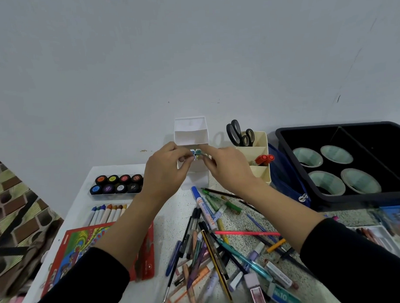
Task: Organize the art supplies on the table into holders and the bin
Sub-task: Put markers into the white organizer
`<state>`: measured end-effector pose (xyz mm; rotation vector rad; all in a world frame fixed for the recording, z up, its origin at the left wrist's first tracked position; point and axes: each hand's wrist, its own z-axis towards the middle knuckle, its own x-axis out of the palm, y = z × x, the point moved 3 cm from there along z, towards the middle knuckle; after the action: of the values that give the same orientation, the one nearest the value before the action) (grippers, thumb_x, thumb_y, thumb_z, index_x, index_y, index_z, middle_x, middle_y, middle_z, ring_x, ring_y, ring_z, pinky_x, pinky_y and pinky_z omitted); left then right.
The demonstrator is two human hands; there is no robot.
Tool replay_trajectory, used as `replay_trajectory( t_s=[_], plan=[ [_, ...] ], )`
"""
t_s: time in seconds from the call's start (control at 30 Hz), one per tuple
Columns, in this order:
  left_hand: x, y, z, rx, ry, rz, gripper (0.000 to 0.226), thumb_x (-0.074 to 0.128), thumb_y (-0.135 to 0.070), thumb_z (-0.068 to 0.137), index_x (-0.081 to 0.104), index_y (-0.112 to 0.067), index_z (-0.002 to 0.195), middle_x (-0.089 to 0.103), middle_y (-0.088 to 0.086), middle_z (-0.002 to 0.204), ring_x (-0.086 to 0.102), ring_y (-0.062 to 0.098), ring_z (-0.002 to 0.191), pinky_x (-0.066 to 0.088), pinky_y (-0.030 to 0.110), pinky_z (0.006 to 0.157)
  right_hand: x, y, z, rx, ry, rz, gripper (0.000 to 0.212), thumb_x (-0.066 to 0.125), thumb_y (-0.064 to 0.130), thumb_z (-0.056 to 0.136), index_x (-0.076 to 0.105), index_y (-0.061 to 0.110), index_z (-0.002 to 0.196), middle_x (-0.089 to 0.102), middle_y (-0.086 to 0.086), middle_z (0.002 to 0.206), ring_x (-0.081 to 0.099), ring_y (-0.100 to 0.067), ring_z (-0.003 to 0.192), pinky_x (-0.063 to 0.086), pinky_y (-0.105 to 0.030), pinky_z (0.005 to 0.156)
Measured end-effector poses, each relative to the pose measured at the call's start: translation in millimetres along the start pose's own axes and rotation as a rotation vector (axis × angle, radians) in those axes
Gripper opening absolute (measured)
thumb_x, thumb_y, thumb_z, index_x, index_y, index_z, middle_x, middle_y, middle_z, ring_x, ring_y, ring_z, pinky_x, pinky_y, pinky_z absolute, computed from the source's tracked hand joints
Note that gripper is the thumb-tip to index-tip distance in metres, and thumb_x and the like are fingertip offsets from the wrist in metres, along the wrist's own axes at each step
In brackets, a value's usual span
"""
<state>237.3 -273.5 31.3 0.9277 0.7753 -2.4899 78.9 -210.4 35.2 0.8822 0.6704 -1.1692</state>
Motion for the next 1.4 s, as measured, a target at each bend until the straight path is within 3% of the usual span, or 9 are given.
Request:
replay_trajectory(
  t_s=[0.17,0.3,0.47,0.67,0.87,1.0,1.13,1.23,1.4],
  plan=[
    [-2,-16,-12,0.018,0.055,-0.106,0.005,0.071,-0.024,0.09,0.075,-0.022,0.093,0.059,-0.01,0.076,0.051,0.005,0.065,0.046,0.027,0.059,-12,0,-8,0.065,0.016,0.129,0.03,0.053,0.032,0.102,0.061,0.028,0.132,0.054,0.011,0.059,0.051,-0.013,0.056,0.046,-0.032,0.056],
    [3,-29,-42,0.165,0.463,-0.178,0.01,0.069,-0.031,0.091,0.075,-0.025,0.097,0.061,-0.014,0.089,0.054,-0.001,0.079,0.048,0.023,0.074,-31,-16,-39,0.194,0.053,0.355,0.019,0.057,0.031,0.101,0.069,0.023,0.112,0.057,0.014,0.064,0.053,-0.001,0.055,0.035,-0.014,0.055],
    [24,-46,-88,0.282,0.788,-0.1,0.032,0.052,-0.052,0.098,0.066,-0.037,0.122,0.057,-0.016,0.121,0.042,0.0,0.114,0.037,0.028,0.1,-33,-31,-99,0.127,0.594,0.307,0.011,0.064,0.029,0.096,0.074,0.029,0.093,0.067,0.012,0.08,0.057,-0.003,0.069,0.045,-0.018,0.064],
    [42,-67,-118,0.421,0.904,0.063,0.045,0.038,-0.062,0.1,0.051,-0.04,0.137,0.042,-0.005,0.142,0.027,0.011,0.134,0.021,0.045,0.105,-24,-32,-142,0.123,1.013,0.124,0.027,0.067,0.013,0.083,0.074,0.029,0.104,0.059,0.01,0.077,0.055,-0.007,0.069,0.05,-0.03,0.065],
    [49,-81,-124,0.524,0.838,0.171,0.039,0.038,-0.06,0.099,0.056,-0.04,0.128,0.04,0.002,0.143,0.029,0.018,0.133,0.027,0.05,0.098,-20,-37,-158,0.143,0.985,0.123,0.039,0.064,-0.002,0.078,0.074,0.027,0.101,0.055,0.012,0.074,0.055,-0.011,0.068,0.052,-0.036,0.062],
    [48,-76,-121,0.44,0.835,0.129,0.027,0.043,-0.055,0.099,0.059,-0.043,0.119,0.04,-0.004,0.138,0.03,0.013,0.13,0.019,0.044,0.098,-16,-45,-161,0.155,0.927,0.18,0.021,0.081,0.021,0.081,0.076,0.025,0.102,0.059,0.018,0.076,0.053,0.002,0.068,0.039,-0.017,0.06],
    [45,-63,-112,0.362,0.841,0.131,0.025,0.047,-0.048,0.1,0.061,-0.044,0.121,0.039,-0.006,0.139,0.033,0.011,0.129,0.014,0.037,0.093,-12,-48,-159,0.129,0.887,0.198,0.017,0.079,0.025,0.085,0.077,0.024,0.101,0.065,0.011,0.088,0.058,-0.001,0.078,0.043,-0.018,0.066],
    [40,-52,-106,0.279,0.864,0.113,0.025,0.051,-0.046,0.1,0.061,-0.047,0.122,0.039,-0.011,0.134,0.035,0.005,0.121,0.018,0.038,0.093,-12,-50,-156,0.084,0.832,0.163,0.014,0.074,0.022,0.089,0.072,0.026,0.102,0.058,0.009,0.096,0.055,-0.009,0.088,0.048,-0.03,0.076],
    [30,-38,-100,0.173,0.849,0.084,0.025,0.055,-0.046,0.098,0.063,-0.047,0.121,0.042,-0.016,0.124,0.036,0.001,0.117,0.02,0.037,0.094,-20,-57,-137,0.139,0.729,0.232,0.013,0.067,0.025,0.095,0.066,0.03,0.106,0.046,0.011,0.106,0.05,0.0,0.085,0.039,-0.024,0.074]
  ],
)
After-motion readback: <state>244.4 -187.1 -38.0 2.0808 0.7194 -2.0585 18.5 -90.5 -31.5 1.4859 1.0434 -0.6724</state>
